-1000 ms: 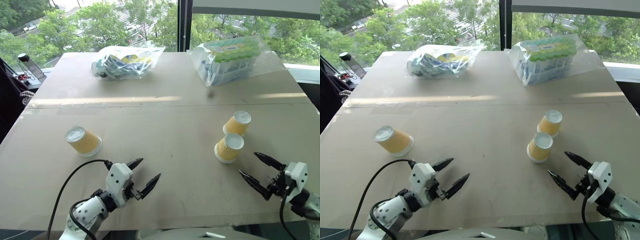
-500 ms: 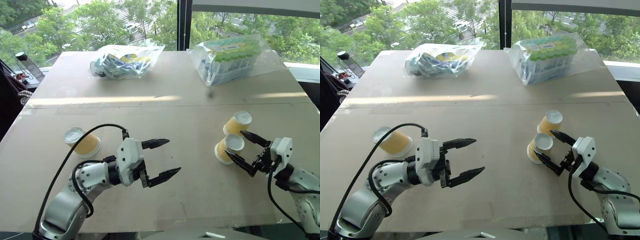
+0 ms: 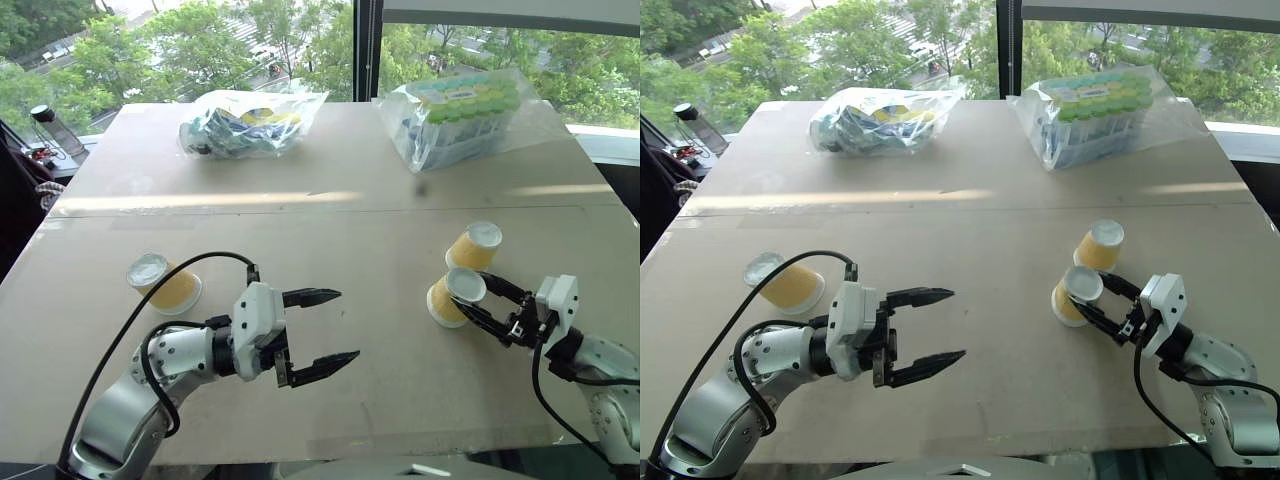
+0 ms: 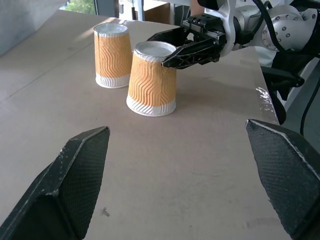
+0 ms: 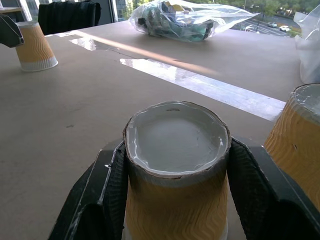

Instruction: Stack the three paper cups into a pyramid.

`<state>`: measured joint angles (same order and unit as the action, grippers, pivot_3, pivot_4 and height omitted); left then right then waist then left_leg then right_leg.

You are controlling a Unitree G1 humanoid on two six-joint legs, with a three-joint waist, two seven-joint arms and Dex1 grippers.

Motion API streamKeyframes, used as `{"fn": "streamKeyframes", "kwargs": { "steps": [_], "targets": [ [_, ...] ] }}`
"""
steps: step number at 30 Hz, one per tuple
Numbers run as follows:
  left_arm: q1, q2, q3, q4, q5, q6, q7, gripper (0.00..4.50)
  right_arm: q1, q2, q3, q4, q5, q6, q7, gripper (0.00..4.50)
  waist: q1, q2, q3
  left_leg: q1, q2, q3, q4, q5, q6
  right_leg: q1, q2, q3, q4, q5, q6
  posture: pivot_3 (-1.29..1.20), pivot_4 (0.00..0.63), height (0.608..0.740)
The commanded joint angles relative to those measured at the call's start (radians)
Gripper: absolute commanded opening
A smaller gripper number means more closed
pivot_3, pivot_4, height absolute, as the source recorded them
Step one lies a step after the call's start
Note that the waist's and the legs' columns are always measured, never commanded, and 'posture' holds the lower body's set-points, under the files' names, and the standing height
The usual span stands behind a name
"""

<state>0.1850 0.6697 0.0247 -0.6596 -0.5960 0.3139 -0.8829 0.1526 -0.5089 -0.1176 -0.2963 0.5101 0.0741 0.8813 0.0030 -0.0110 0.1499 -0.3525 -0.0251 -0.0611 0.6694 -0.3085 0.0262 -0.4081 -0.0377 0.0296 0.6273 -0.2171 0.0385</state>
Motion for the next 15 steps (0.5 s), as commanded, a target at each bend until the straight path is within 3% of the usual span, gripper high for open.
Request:
{"fn": "streamKeyframes", "kwargs": {
  "steps": [1,5,10,15],
  "targets": [
    [0.032,-0.051,0.056,-0.034,-0.026,0.005,0.101,4.50,-0.108,0.027,0.084,-0.055,-0.043,0.084,-0.084,2.07,-0.005,-0.001,0.000,0.000,0.000,-0.001,0.000,0.000,0.000,0.000,0.000,0.000,0.000,0.000,0.000,0.00,0.150,0.740],
    [0.094,-0.140,0.069,-0.042,0.037,-0.006,0.243,4.50,-0.355,0.145,0.261,0.039,-0.170,0.175,-0.187,2.07,-0.026,-0.002,0.001,0.000,0.001,0.000,0.000,0.000,-0.001,0.000,0.001,0.000,0.000,0.001,0.000,0.00,0.150,0.740],
    [0.121,-0.186,0.070,-0.059,0.074,-0.005,0.319,4.50,-0.542,0.259,0.338,0.208,-0.267,0.172,-0.248,2.07,0.008,-0.002,0.000,-0.004,-0.002,-0.009,0.000,0.003,-0.005,-0.003,0.002,-0.005,0.001,0.002,-0.002,0.00,0.150,0.740],
    [0.167,-0.211,0.102,-0.049,0.109,-0.020,0.373,4.50,-0.696,0.363,0.372,0.405,-0.297,0.159,-0.226,2.07,-0.008,-0.002,0.000,-0.009,-0.004,-0.005,0.000,0.004,-0.007,-0.008,-0.002,-0.004,0.000,0.002,-0.001,0.00,0.150,0.740]
  ]
}}
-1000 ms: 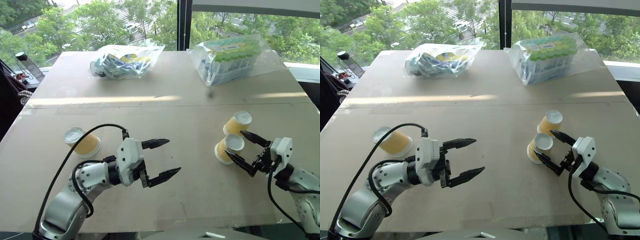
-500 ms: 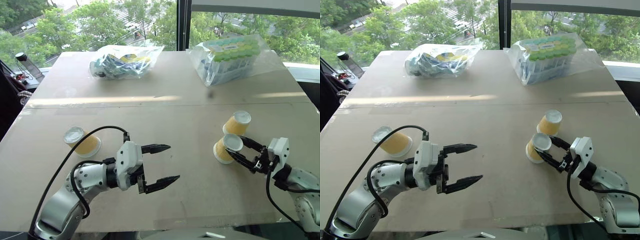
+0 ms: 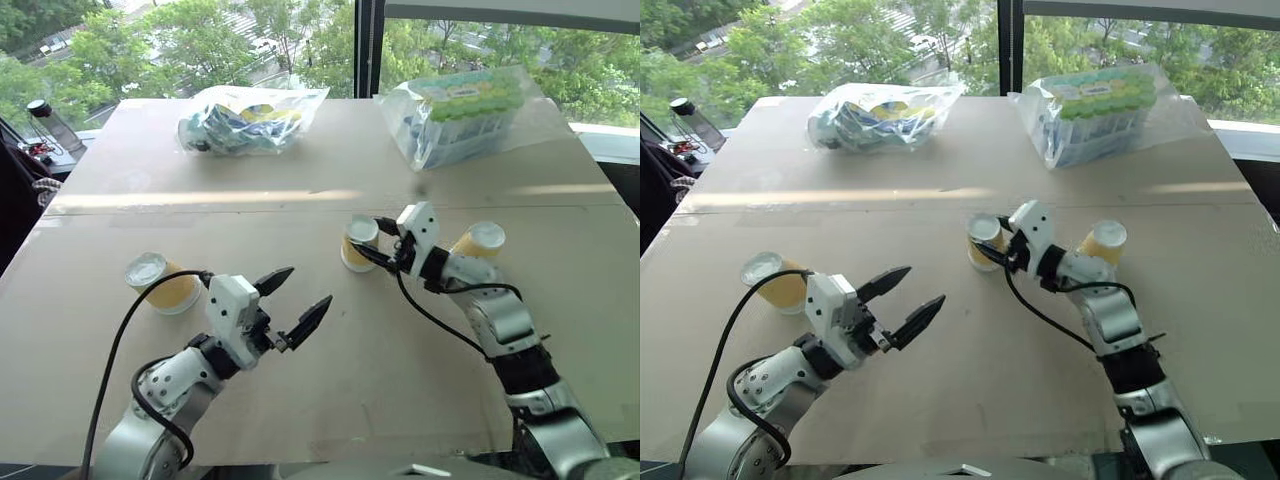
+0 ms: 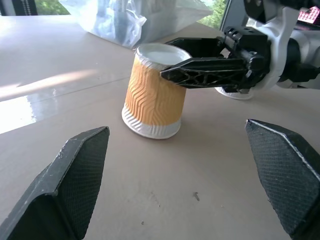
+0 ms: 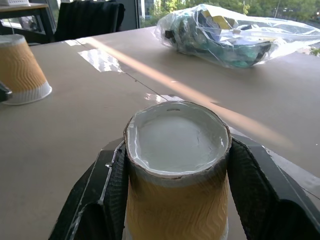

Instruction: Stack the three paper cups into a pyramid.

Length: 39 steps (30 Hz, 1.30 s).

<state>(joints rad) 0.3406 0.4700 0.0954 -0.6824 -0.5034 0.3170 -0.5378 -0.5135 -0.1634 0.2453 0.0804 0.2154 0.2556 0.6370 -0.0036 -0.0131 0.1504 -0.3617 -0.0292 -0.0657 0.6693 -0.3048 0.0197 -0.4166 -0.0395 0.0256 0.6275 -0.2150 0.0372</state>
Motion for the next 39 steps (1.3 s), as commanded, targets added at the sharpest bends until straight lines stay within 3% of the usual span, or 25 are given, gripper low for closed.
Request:
{"fn": "streamKeyframes", "kwargs": {
  "steps": [1,2,3,4,5,6,14,18,24,30,39],
  "targets": [
    [0.014,-0.020,0.035,-0.025,0.017,-0.025,0.036,4.50,-0.031,0.022,0.008,0.030,0.003,-0.014,0.029,2.57,0.001,0.000,0.000,0.000,0.000,-0.001,0.000,0.000,0.000,0.000,0.000,-0.001,0.000,0.000,0.000,0.00,0.150,0.740],
    [0.016,-0.027,0.037,-0.024,0.017,-0.025,0.042,4.50,-0.030,0.024,0.005,0.030,0.004,-0.015,0.034,3.44,0.002,0.000,0.000,-0.001,0.000,-0.003,-0.001,0.000,0.000,0.000,-0.001,-0.003,-0.001,0.000,0.000,0.00,0.150,0.740],
    [0.019,-0.031,0.037,-0.023,0.019,-0.027,0.043,4.50,-0.028,0.024,0.001,0.028,0.005,-0.013,0.038,3.78,0.002,0.000,0.000,-0.002,0.000,-0.004,-0.001,0.000,0.000,0.000,-0.002,-0.004,-0.001,0.000,0.000,0.00,0.150,0.740],
    [0.022,-0.033,0.035,-0.022,0.021,-0.030,0.043,4.50,-0.026,0.022,-0.003,0.024,0.005,-0.013,0.040,3.78,0.001,0.000,0.000,-0.002,0.000,-0.004,-0.001,0.000,0.000,0.000,-0.002,-0.004,-0.001,0.000,0.000,0.00,0.150,0.740],
    [0.024,-0.035,0.032,-0.021,0.021,-0.031,0.042,4.50,-0.021,0.019,-0.010,0.018,0.003,-0.018,0.037,4.28,-0.001,0.000,0.000,-0.002,-0.001,-0.004,-0.001,0.000,0.000,0.000,-0.003,-0.004,-0.001,0.000,0.000,0.00,0.150,0.740],
    [0.026,-0.037,0.027,-0.020,0.022,-0.035,0.038,4.50,-0.008,0.005,-0.022,-0.001,0.005,-0.017,0.037,4.45,-0.004,0.000,0.000,-0.002,-0.001,-0.004,-0.001,0.000,0.000,0.000,-0.003,-0.003,-0.001,0.000,0.000,0.00,0.150,0.740],
    [0.003,-0.052,0.017,-0.017,0.070,-0.138,0.016,4.50,0.158,-0.161,-0.110,-0.237,0.029,0.026,0.051,4.45,-0.004,0.000,0.000,-0.001,-0.001,-0.005,-0.001,-0.001,0.001,0.001,-0.003,-0.005,0.000,0.000,0.000,0.00,0.150,0.740],
    [-0.087,-0.040,-0.030,-0.031,0.078,-0.142,-0.011,4.50,0.279,-0.252,-0.265,-0.433,0.074,0.045,0.003,4.45,-0.001,0.001,0.001,-0.002,-0.001,-0.006,-0.001,-0.002,0.003,0.001,-0.003,-0.004,0.000,0.000,0.000,0.00,0.150,0.740],
    [-0.221,0.062,-0.184,-0.046,0.048,-0.027,-0.139,4.50,0.353,-0.357,-0.463,-0.490,0.116,0.142,-0.061,4.45,-0.005,0.001,0.000,0.000,-0.001,-0.005,0.000,-0.002,0.004,0.003,0.001,-0.005,0.000,0.000,0.000,0.00,0.150,0.740],
    [-0.375,0.067,-0.231,-0.006,-0.009,0.069,-0.179,4.50,0.390,-0.339,-0.501,-0.486,0.203,0.212,-0.071,4.45,-0.013,0.001,0.000,0.002,0.000,-0.004,0.000,-0.002,0.004,0.004,0.004,-0.003,0.001,0.000,0.000,0.00,0.150,0.740],
    [-0.373,0.088,-0.246,0.026,0.011,0.077,-0.213,4.50,0.407,-0.283,-0.463,-0.435,0.188,0.203,-0.109,4.45,-0.004,0.001,0.000,0.001,0.000,-0.002,0.001,-0.002,0.003,0.003,0.003,-0.002,0.000,0.000,0.000,0.00,0.150,0.740]
  ]
}}
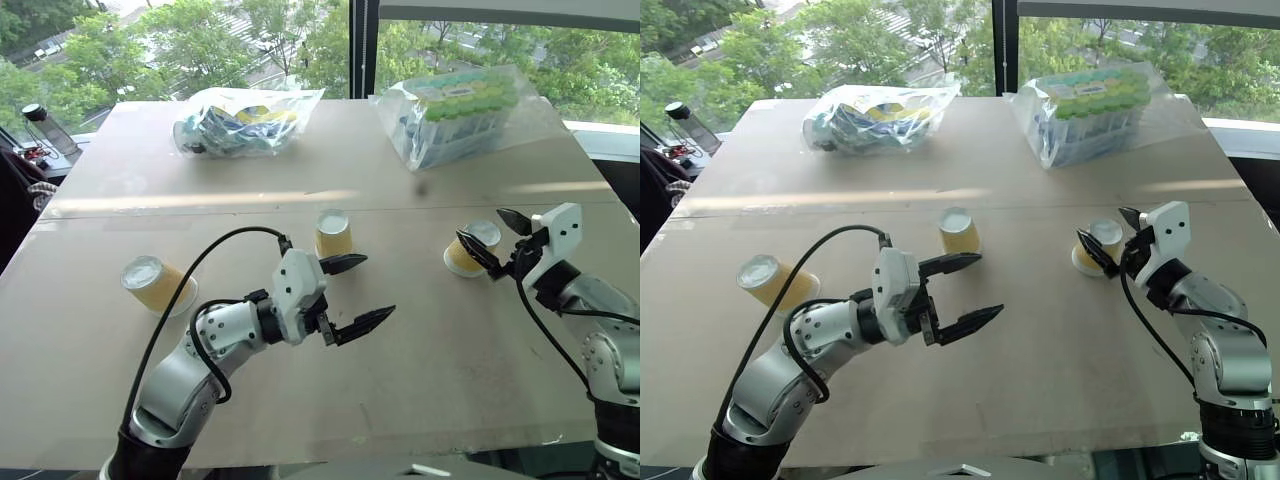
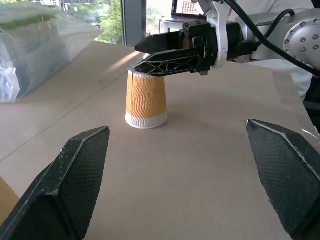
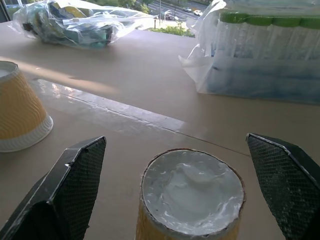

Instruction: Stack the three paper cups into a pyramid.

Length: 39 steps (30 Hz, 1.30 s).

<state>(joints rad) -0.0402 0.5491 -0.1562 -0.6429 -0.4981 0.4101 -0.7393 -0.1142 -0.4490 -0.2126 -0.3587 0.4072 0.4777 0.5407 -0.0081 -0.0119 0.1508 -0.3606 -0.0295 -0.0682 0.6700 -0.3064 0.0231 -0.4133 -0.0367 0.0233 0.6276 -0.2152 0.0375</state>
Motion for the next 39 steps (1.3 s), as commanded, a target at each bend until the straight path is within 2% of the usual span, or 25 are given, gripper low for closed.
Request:
{"fn": "streamKeyframes", "kwargs": {
  "steps": [1,7,10,12,13,17,22,26,29,39],
  "targets": [
    [0.016,0.016,0.005,-0.016,0.012,-0.022,-0.017,4.50,0.012,0.006,0.000,0.016,-0.009,-0.026,-0.015,4.45,0.000,0.000,0.000,0.000,0.000,0.000,0.000,0.000,0.000,0.000,0.000,0.000,0.000,0.000,0.000,0.00,0.150,0.740],
    [0.021,0.015,0.006,-0.027,0.006,-0.015,-0.011,4.50,0.007,0.036,-0.004,0.052,-0.005,-0.043,-0.035,4.45,-0.001,0.000,0.000,0.000,0.000,0.000,0.000,0.000,0.000,0.000,0.000,0.000,0.000,0.000,0.000,0.00,0.150,0.740],
    [0.013,0.017,0.011,-0.029,0.004,-0.010,-0.010,4.50,0.004,0.041,-0.002,0.057,-0.005,-0.055,-0.034,3.59,-0.001,0.000,0.000,0.000,0.000,0.000,0.000,0.000,0.000,0.000,0.000,0.000,0.000,0.000,0.000,0.00,0.150,0.740],
    [0.013,0.017,0.017,-0.030,0.003,-0.008,-0.005,4.50,0.003,0.040,0.003,0.058,-0.007,-0.066,-0.028,2.58,-0.001,0.000,0.000,0.000,0.000,0.000,0.000,0.000,0.000,0.000,0.000,0.000,0.000,0.000,0.000,0.00,0.150,0.740],
    [0.015,0.017,0.019,-0.032,0.003,-0.006,0.000,4.50,0.001,0.039,0.008,0.059,-0.010,-0.072,-0.022,2.31,-0.002,0.000,0.000,0.000,0.000,0.000,0.000,0.000,0.000,0.000,0.000,0.000,0.000,0.000,0.000,0.00,0.150,0.740],
    [0.034,0.002,0.035,-0.038,-0.002,0.000,0.040,4.50,-0.018,0.035,0.035,0.065,-0.027,-0.084,-0.016,2.29,-0.002,0.000,0.000,0.000,0.000,0.000,0.000,0.000,0.000,0.000,0.000,0.000,0.000,0.000,0.000,0.00,0.150,0.740],
    [0.156,-0.039,0.097,-0.058,0.039,-0.036,0.144,4.50,-0.090,0.067,0.134,0.075,-0.050,-0.080,-0.008,2.29,-0.009,0.000,0.000,0.001,0.002,0.002,0.000,0.000,0.000,0.000,-0.002,0.003,0.000,0.000,0.000,0.00,0.150,0.740],
    [0.311,-0.067,0.189,-0.085,0.063,-0.081,0.207,4.50,-0.211,0.156,0.264,0.110,-0.055,-0.014,-0.019,2.29,-0.010,0.000,0.000,0.001,0.004,0.003,-0.001,0.000,0.000,-0.001,-0.001,0.003,0.000,0.000,0.000,0.00,0.150,0.740],
    [0.340,-0.087,0.236,-0.092,0.077,-0.099,0.245,4.50,-0.264,0.188,0.312,0.154,-0.072,-0.007,-0.015,2.29,0.001,0.000,0.000,0.001,0.004,0.002,0.000,0.000,0.000,-0.001,-0.001,0.002,0.000,0.000,0.000,0.00,0.150,0.740],
    [0.427,-0.136,0.246,-0.125,0.110,-0.201,0.260,4.50,-0.318,0.195,0.374,0.203,-0.117,0.018,-0.006,2.29,0.007,0.000,0.000,-0.002,0.000,0.000,-0.001,0.001,-0.003,-0.003,-0.006,0.000,-0.001,0.000,0.000,0.00,0.150,0.740]
  ]
}}
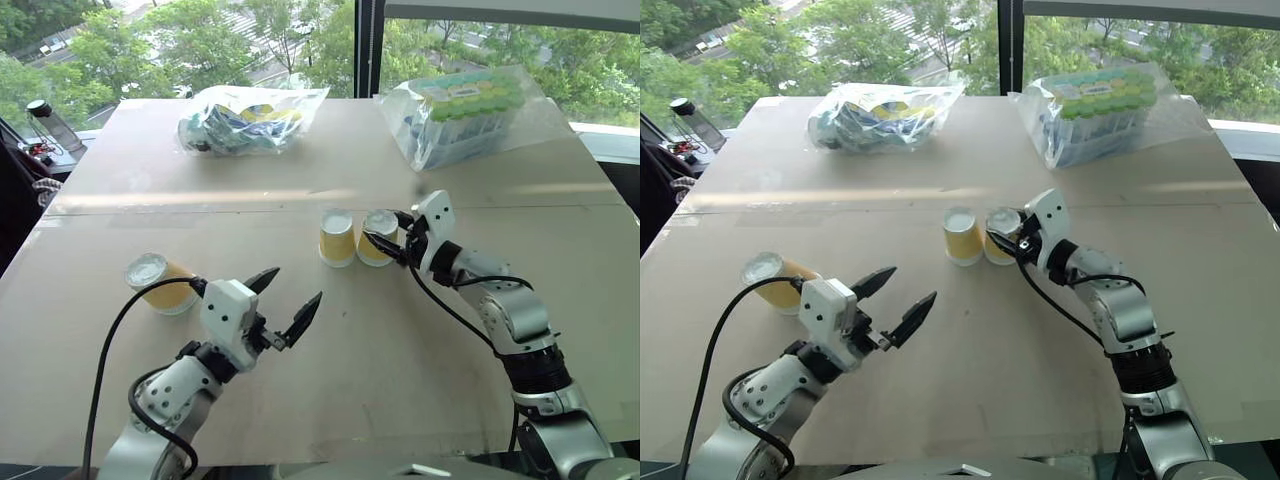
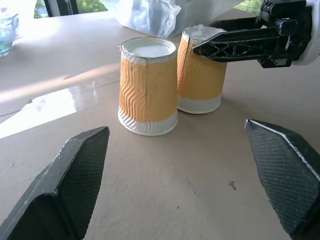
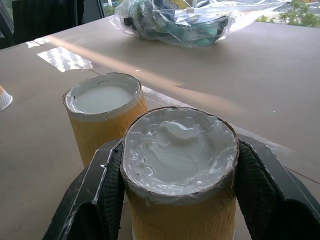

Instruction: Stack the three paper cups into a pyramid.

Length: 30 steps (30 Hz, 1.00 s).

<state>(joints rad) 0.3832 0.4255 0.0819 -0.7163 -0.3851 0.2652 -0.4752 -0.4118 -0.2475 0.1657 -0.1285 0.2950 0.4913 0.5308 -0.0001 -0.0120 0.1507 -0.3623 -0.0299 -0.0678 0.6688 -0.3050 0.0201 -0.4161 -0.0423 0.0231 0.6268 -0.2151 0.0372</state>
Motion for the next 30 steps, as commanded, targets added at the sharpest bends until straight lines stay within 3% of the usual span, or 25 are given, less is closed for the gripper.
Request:
{"fn": "streamKeyframes", "kwargs": {
  "steps": [1,13,14,17,25,30],
  "targets": [
    [0.005,-0.019,0.006,-0.052,-0.005,-0.071,-0.007,4.50,-0.020,-0.009,-0.005,-0.032,-0.003,0.014,0.006,2.29,-0.002,0.000,0.000,0.000,0.000,0.000,0.000,0.000,0.000,0.000,0.000,0.000,0.000,0.000,0.000,0.00,0.150,0.740],
    [-0.019,-0.038,-0.002,-0.027,-0.004,-0.120,-0.006,4.50,-0.021,0.000,-0.019,-0.054,0.015,0.053,0.006,2.29,-0.012,0.000,0.000,0.000,0.000,-0.001,0.000,-0.001,0.003,0.000,0.001,-0.001,0.001,0.000,0.000,0.00,0.150,0.740],
    [-0.018,-0.039,-0.002,-0.026,-0.003,-0.122,-0.005,4.50,-0.022,0.003,-0.021,-0.053,0.016,0.048,0.005,3.31,-0.012,0.000,0.000,0.000,0.000,-0.001,0.000,-0.001,0.003,0.000,0.001,0.000,0.001,0.000,0.000,0.00,0.150,0.740],
    [-0.011,-0.046,-0.001,-0.025,-0.002,-0.134,-0.005,4.50,-0.025,0.008,-0.034,-0.052,0.014,0.021,0.005,4.43,-0.013,0.000,0.000,0.000,0.000,-0.001,0.000,-0.001,0.003,0.000,0.001,0.000,0.001,0.000,0.000,0.00,0.150,0.740],
    [0.052,-0.118,0.045,-0.045,0.079,-0.240,0.075,4.50,0.103,-0.115,-0.107,-0.218,0.111,0.063,0.100,4.48,-0.008,0.000,0.000,0.000,0.000,-0.001,0.000,-0.002,0.003,0.001,0.000,-0.001,0.000,0.000,0.000,0.00,0.150,0.740],
    [0.178,-0.242,0.126,-0.051,0.219,-0.320,0.234,4.50,0.249,-0.252,-0.203,-0.324,0.214,0.067,0.226,4.48,-0.010,-0.001,0.000,0.000,0.000,-0.001,0.000,-0.003,0.004,0.001,0.000,0.000,-0.001,0.000,0.000,0.00,0.150,0.740]
  ]
}}
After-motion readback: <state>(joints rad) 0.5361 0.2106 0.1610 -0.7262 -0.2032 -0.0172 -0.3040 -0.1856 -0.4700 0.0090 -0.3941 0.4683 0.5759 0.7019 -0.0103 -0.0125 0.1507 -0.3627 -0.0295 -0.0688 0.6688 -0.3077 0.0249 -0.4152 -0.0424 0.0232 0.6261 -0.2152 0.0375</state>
